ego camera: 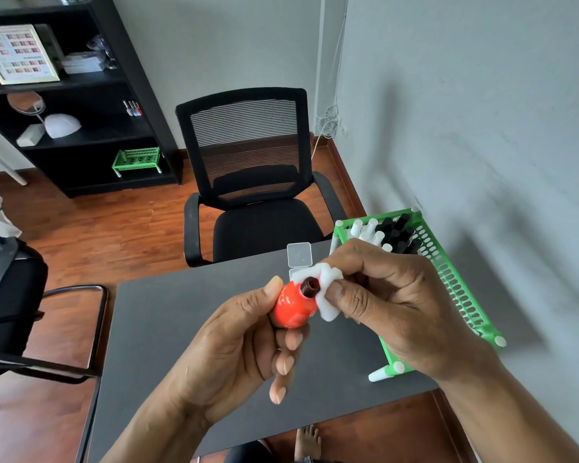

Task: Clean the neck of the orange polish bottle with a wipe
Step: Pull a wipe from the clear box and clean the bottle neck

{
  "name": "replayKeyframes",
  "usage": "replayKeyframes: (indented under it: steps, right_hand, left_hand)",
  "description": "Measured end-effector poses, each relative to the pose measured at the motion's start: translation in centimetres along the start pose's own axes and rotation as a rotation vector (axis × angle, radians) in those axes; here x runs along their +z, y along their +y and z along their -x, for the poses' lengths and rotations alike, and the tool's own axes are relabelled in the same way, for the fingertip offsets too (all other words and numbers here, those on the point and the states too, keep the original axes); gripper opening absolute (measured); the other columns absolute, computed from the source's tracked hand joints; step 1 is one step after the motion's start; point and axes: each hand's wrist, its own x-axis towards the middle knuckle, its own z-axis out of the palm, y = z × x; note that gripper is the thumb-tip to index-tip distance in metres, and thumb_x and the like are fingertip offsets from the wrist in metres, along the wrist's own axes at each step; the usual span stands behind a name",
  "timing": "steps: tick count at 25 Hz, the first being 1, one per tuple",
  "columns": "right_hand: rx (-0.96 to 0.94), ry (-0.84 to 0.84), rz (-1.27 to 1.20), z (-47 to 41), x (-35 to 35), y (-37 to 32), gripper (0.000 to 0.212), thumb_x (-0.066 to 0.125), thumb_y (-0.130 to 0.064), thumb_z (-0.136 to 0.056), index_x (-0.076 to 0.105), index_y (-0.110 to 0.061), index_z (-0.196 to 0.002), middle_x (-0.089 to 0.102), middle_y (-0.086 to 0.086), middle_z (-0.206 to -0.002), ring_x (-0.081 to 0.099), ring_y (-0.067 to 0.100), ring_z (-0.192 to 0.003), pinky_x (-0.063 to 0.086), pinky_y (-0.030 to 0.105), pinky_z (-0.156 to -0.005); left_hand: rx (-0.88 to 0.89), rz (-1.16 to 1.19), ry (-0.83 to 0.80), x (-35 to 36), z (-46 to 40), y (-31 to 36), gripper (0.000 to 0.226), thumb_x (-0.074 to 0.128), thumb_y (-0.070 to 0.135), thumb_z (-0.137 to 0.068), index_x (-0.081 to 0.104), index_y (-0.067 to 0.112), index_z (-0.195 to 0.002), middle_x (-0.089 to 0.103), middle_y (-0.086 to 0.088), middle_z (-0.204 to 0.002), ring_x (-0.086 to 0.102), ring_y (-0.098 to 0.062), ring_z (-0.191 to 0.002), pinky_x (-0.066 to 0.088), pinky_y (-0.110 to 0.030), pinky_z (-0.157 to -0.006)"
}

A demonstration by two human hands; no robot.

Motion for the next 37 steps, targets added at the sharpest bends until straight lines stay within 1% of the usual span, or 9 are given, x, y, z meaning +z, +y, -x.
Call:
replayKeyframes:
  steps: [5, 10, 12, 16, 20, 25, 30, 34, 37]
  right_hand:
    - [0.018, 0.073, -0.017, 0.4, 0.5, 1.0, 0.011, 0.066, -0.007, -0.094, 0.075, -0.004, -0.099, 0.067, 0.017, -0.080, 0.056, 0.016, -0.066, 0.047, 0.023, -0.062]
    - [0.049, 0.106, 0.017, 0.6, 0.6, 1.6, 0.015, 0.067, -0.011, -0.093, 0.076, -0.001, -0.101, 0.066, 0.006, -0.079, 0.058, 0.009, -0.068, 0.047, 0.015, -0.065]
    - [0.048, 0.096, 0.014, 0.5, 0.7, 1.6, 0.015, 0.067, -0.010, -0.093, 0.076, -0.001, -0.101, 0.066, 0.003, -0.079, 0.060, 0.006, -0.068, 0.047, 0.013, -0.066]
    - [0.033, 0.080, 0.000, 0.2, 0.7, 1.4, 0.013, 0.066, -0.010, -0.093, 0.075, -0.002, -0.097, 0.068, 0.014, -0.082, 0.059, 0.009, -0.070, 0.048, 0.016, -0.068]
    - [0.046, 0.072, -0.002, -0.1, 0.3, 1.6, 0.020, 0.065, -0.009, -0.093, 0.076, 0.003, -0.105, 0.068, 0.017, -0.083, 0.058, 0.016, -0.072, 0.048, 0.020, -0.068]
    - [0.119, 0.039, -0.048, -0.2, 0.3, 2.3, 0.027, 0.061, -0.012, -0.096, 0.076, -0.001, -0.115, 0.069, -0.008, -0.082, 0.061, 0.009, -0.072, 0.050, 0.020, -0.064]
    - [0.261, 0.219, -0.075, -0.1, 1.4, 3.4, 0.024, 0.065, -0.026, -0.094, 0.081, -0.015, -0.108, 0.070, -0.003, -0.072, 0.059, 0.011, -0.062, 0.051, 0.025, -0.058]
    - [0.311, 0.342, -0.119, -0.2, 2.3, 3.5, 0.028, 0.068, -0.042, -0.084, 0.082, -0.024, -0.099, 0.070, 0.007, -0.069, 0.057, 0.009, -0.057, 0.050, 0.022, -0.054]
    - [0.369, 0.386, -0.204, -0.1, 2.9, 3.6, 0.028, 0.070, -0.043, -0.080, 0.084, -0.026, -0.097, 0.065, 0.006, -0.065, 0.054, 0.010, -0.056, 0.048, 0.025, -0.052]
  left_hand:
    - [0.041, -0.034, 0.182, 0.8, -0.5, 0.0, 0.051, 0.061, 0.041, -0.096, 0.068, -0.003, -0.121, 0.061, -0.016, -0.072, 0.059, -0.016, -0.049, 0.056, -0.029, -0.040]
    - [0.047, -0.116, 0.186, 0.3, 0.6, 0.7, 0.057, 0.079, 0.037, -0.089, 0.067, 0.001, -0.132, 0.065, -0.014, -0.087, 0.057, -0.014, -0.057, 0.057, -0.027, -0.045]
    - [0.034, -0.103, 0.160, 0.1, 1.0, 0.9, 0.061, 0.090, 0.030, -0.080, 0.069, 0.001, -0.129, 0.065, -0.015, -0.087, 0.059, -0.014, -0.057, 0.058, -0.028, -0.046]
    - [-0.034, -0.113, 0.127, 0.5, 0.5, 1.2, 0.044, 0.087, 0.042, -0.080, 0.077, 0.002, -0.097, 0.064, -0.011, -0.076, 0.061, -0.012, -0.052, 0.058, -0.028, -0.045]
    - [-0.139, -0.007, 0.116, 0.5, -0.2, 1.6, 0.050, 0.088, 0.043, -0.080, 0.074, -0.003, -0.095, 0.065, -0.014, -0.071, 0.065, -0.016, -0.049, 0.060, -0.030, -0.044]
    - [-0.211, 0.052, 0.110, 0.1, -0.5, 1.4, 0.053, 0.090, 0.038, -0.078, 0.072, -0.007, -0.100, 0.063, -0.015, -0.069, 0.064, -0.017, -0.047, 0.061, -0.031, -0.042]
    - [-0.053, 0.056, 0.290, 0.4, -1.3, -0.4, 0.040, 0.085, 0.040, -0.078, 0.079, 0.001, -0.085, 0.065, -0.013, -0.072, 0.062, -0.014, -0.051, 0.057, -0.027, -0.042]
    - [0.149, 0.023, 0.441, 0.7, -2.3, -1.9, 0.026, 0.085, 0.023, -0.081, 0.078, 0.003, -0.095, 0.070, -0.013, -0.080, 0.064, -0.013, -0.057, 0.059, -0.024, -0.049]
    - [0.262, 0.016, 0.506, 0.6, -2.6, -2.5, 0.031, 0.081, 0.015, -0.075, 0.076, 0.005, -0.103, 0.072, -0.009, -0.082, 0.063, -0.011, -0.058, 0.059, -0.024, -0.052]
